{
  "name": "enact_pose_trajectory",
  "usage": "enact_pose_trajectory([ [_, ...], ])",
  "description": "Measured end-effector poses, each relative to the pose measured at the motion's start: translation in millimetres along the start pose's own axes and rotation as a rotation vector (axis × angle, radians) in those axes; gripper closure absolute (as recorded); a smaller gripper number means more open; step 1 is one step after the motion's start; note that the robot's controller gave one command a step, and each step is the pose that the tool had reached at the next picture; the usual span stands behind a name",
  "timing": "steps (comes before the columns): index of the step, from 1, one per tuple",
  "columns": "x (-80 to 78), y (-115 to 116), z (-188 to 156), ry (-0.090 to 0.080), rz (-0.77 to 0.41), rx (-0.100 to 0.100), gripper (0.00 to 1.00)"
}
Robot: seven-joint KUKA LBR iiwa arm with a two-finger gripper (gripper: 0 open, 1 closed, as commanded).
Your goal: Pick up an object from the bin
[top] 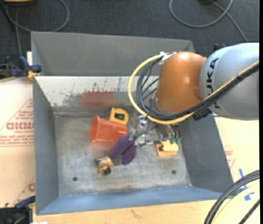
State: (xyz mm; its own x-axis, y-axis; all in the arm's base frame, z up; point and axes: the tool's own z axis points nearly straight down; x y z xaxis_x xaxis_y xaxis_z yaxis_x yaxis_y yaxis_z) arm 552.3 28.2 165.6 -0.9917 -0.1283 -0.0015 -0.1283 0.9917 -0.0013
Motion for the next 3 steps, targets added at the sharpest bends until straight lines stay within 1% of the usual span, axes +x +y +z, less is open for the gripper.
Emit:
enact_pose_trajectory([
  [1,-1.4,13.1,-29.7,-0.002,0.024,-0.001,1.0],
  [2,-1.4,12.9,-29.7,-0.002,0.024,0.0,1.0],
  [3,-9.4,-0.1,-93.8,-0.004,-0.353,0.0,1.0],
])
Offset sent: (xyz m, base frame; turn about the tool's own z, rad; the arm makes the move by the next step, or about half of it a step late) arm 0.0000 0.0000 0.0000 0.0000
